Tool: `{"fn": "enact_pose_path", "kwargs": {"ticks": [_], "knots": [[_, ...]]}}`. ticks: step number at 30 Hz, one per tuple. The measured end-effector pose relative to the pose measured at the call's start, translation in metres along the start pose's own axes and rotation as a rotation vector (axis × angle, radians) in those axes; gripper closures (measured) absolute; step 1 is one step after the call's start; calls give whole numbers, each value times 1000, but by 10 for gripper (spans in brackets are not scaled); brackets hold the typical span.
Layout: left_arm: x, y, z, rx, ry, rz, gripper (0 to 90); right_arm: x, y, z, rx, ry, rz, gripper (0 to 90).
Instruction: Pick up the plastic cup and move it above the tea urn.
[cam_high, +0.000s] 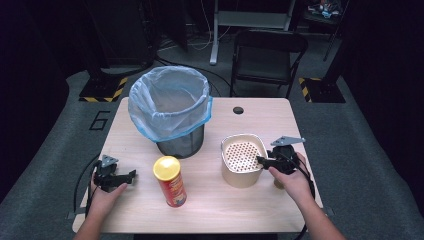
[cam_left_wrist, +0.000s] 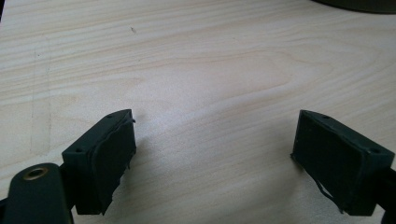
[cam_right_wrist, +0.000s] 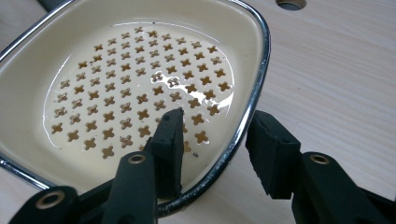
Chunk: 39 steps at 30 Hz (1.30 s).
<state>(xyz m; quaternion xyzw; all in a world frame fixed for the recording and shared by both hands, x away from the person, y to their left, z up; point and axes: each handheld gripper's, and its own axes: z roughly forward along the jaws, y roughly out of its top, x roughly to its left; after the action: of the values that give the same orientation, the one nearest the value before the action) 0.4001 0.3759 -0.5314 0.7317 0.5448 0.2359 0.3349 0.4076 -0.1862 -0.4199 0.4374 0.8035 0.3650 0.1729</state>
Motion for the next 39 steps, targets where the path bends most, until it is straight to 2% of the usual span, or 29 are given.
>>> {"fn": "enact_pose_path", "kwargs": {"ticks": [8,15,17,19,21,22,23,24,27,28,29,31,32,35,36,39], "knots": [[0,0,0,0,0,0,130,20,-18,-15,-18,57,-24,548],[0,0,0,0,0,0,130,28,-28,-24,-42,101,-22,539],[0,0,0,0,0,-1,130,28,-28,-30,-65,103,-24,491],[0,0,0,0,0,0,130,24,-26,-39,-115,85,-19,433],[0,0,0,0,0,0,130,16,-25,-50,-172,28,-34,391],[0,0,0,2,1,1,130,8,-26,-54,-189,-23,-42,355],[0,0,0,2,1,1,130,8,-26,-54,-189,-23,-42,355],[0,0,0,0,0,0,130,1,-28,-55,-197,-41,-45,326],[0,0,0,2,1,0,129,-18,-38,-53,-169,-80,-20,244],[0,0,0,2,0,0,130,-29,-46,-50,-159,-106,8,196],[0,0,0,2,0,0,130,-29,-46,-50,-159,-106,8,196],[0,0,0,2,1,0,130,-36,-55,-46,-137,-112,47,147],[0,0,0,2,1,0,130,-37,-61,-43,-132,-128,64,143],[0,0,0,2,1,0,129,-36,-65,-40,-129,-139,73,142],[0,0,0,2,1,0,130,-35,-68,-35,-131,-148,98,136],[0,0,0,0,0,0,130,-33,-69,-31,-124,-154,105,136]]}}
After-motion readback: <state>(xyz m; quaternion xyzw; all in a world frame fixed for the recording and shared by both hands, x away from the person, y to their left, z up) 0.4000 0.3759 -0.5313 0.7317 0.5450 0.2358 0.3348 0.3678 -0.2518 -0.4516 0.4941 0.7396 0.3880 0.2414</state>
